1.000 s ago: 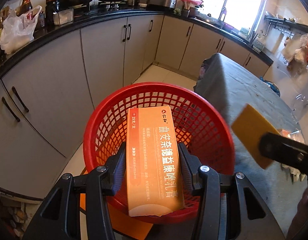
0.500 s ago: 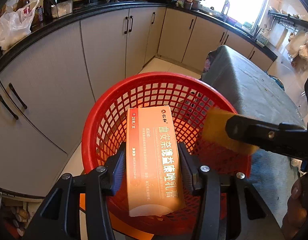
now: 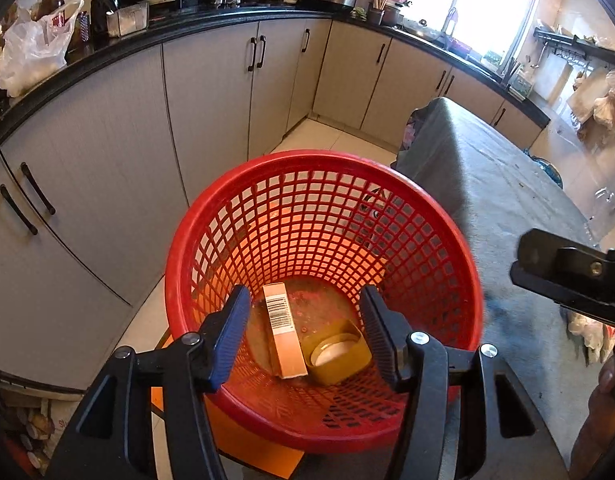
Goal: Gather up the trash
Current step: 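Open the left tool over the basket while the right tool releases the yellow container, then move both open tools back over the trash on the table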
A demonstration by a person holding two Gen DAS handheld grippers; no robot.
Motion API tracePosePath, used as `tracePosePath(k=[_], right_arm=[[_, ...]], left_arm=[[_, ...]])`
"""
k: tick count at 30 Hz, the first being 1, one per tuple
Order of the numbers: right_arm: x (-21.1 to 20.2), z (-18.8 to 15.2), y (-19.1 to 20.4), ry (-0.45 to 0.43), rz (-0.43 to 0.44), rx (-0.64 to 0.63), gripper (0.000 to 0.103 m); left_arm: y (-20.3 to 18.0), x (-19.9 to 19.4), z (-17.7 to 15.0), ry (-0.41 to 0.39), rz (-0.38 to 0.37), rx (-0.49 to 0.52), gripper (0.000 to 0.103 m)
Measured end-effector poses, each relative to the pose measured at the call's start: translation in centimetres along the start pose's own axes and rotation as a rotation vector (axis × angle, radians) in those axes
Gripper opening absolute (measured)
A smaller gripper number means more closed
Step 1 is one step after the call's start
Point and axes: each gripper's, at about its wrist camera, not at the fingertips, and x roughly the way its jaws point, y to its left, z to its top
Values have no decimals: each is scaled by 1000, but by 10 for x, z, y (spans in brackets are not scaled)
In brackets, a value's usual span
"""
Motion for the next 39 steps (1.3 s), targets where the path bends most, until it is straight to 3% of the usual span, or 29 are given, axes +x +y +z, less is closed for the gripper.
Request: tracePosePath(k=[7,17,26,32,39], right_arm=[[-48,-20,-11,-68,-28,-22,74],[-128,-56,-58,-176,-59,17,74],[-222,-93,-138,-323,-121,161,74],[-279,-116,-189,-426,-155,282,74],[-305,-132,-221,-467,-156,351,75]], left_arm=[[-21,-23,-7,-41,-18,23,59],[-99,-40,-21,-53,-79,138,60],[-193,-36,-30,-17,-164,271,61],[-244,-33,-24,-2,-224,319,68],[-301,-19,-13,42,-272,362,75]])
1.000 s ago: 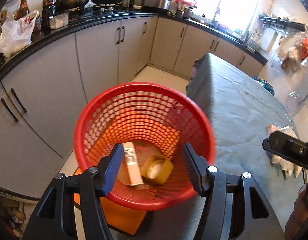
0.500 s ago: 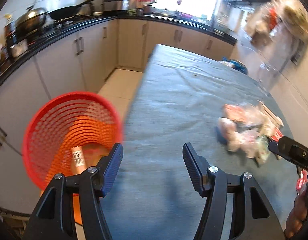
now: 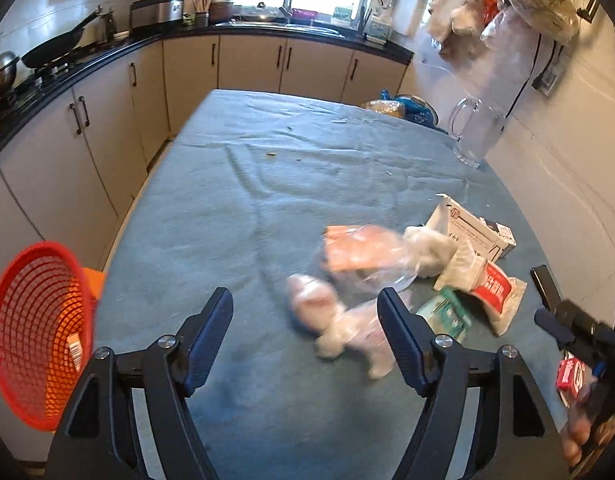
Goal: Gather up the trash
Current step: 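Move both open tools back over the trash on the table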
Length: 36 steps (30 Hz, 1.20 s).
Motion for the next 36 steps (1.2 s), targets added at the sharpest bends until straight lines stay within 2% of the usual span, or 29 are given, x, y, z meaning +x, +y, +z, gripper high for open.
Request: tracePosePath(k=[2,5,8,10,13,14,15,17,18,20,21,22,28,36], right_arm=[[-2,2,-7,-3,-3,10,75],[-7,4,-18,-9,-3,31,75],[-14,6,-29,-26,-16,44,75],[-16,7,-33,-30,-20,50,75],[-16,7,-40,-23,-25,58,75],[-15,7,-41,-19,-28,60,75],[-15,7,-41,-18,-31,62,75],[-14,7,-43,-15,-31,65,75],[-13,7,-44,-13,-31,66,75],[-11,7,-43,-11,-32,65,75],[-11,6,-42,-10,-30,64,75],[-10,6,-41,-7,-28,62,75],[2,4,-31,24,-13,38,75],[36,-11,-7,124,4,-12,77]], left_arm=[[-12,8,7,6,-7,10,79],[-28,22,17,19,21,21,81],[-43,39,24,34,82,54,84],[-49,48,27,39,92,72,91],[-58,57,29,26,120,103,91],[-59,61,28,28,149,112,91],[-59,64,28,32,151,112,89],[-56,68,25,51,118,102,71],[-53,70,23,67,107,95,69],[-51,66,21,45,101,91,69],[-50,64,20,44,92,93,66],[-49,62,19,39,83,94,58],[-41,43,18,2,36,86,50],[-28,24,13,-41,-19,56,50]])
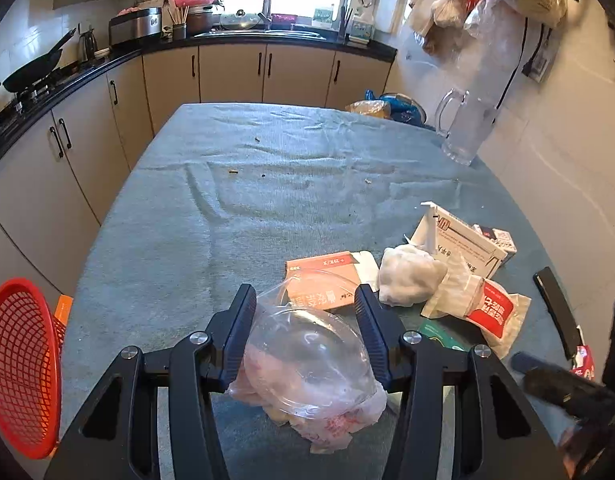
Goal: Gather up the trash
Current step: 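Move both open tools back over the trash on the table, then grasp the clear plastic lid with the left tool while the right tool grasps the teal wipe pack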
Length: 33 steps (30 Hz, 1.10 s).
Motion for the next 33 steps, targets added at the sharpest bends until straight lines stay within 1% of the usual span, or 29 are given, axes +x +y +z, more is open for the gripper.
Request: tracePosePath(k=[7,12,16,18,19,22,24,25,26,28,29,31,33], right_arm=[[40,-4,12,88,-41,4,77],[60,3,21,106,-87,-2,77],[75,11,35,107,-182,-42,77],[88,14,43,115,-260,-84,77],[91,13,47,117,-270,-92,77],[103,13,59,112,-373,-182,77],[105,10,61,114,-395,-221,77],[106,9,63,115,-415,-253,73],[104,7,63,111,-425,-271,66],[99,3,60,110,-423,-296,63],[94,1,58,107,-422,-301,58],[85,-4,55,100,-419,-314,54],[78,-7,53,96,-411,-321,52]], left_arm=[[18,-23,1,-49,-36,-41,50],[31,-38,-4,-76,-54,-54,50],[41,-45,-9,-84,-63,-64,50],[48,-48,-11,-85,-67,-73,50],[51,-50,-14,-85,-69,-77,50],[59,-51,-21,-80,-70,-80,50],[64,-52,-28,-75,-71,-81,50],[66,-52,-33,-73,-77,-77,50],[68,-53,-39,-71,-80,-72,50],[70,-53,-49,-67,-84,-63,50],[70,-53,-57,-68,-84,-47,50],[69,-55,-69,-71,-65,-28,50],[67,-56,-79,-67,-57,-13,50]])
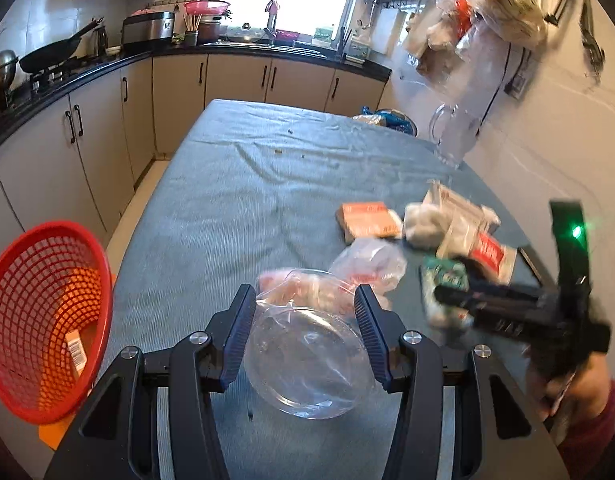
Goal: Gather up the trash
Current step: 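Grasp the clear plastic lid with the left tool while the right tool grasps the teal wipe pack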
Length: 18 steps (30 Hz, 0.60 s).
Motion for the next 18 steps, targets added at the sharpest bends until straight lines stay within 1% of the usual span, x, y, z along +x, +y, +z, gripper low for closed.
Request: tracePosePath(k=[1,2,5,6,7,10,16,18], right_arm=[[2,1,2,-2,2,0,52],[0,-1,2,-4,3,-2,52],[-3,-6,1,-6,6,-10,54],[-5,-8,0,-7,11,-7,54],[-5,-9,0,-8,11,-8,54],[-6,-10,-3,-10,17,0,54],[-8,-14,-4,-20,22,9,53],[-9,-16,-5,-20,22,8,53]], left_arm=[[0,0,-4,4,3,5,53],[0,-2,-10,-5,2,9,53],[0,-5,-18,16,-16,4,54],[-1,-7,-23,17,-6,14,58],[-3,-8,-27,14,12,34,60],[-3,-4,-37,29,52,56,60],[11,9,-42,58,65,-7,60],[11,5,-41,47,58,-15,60]])
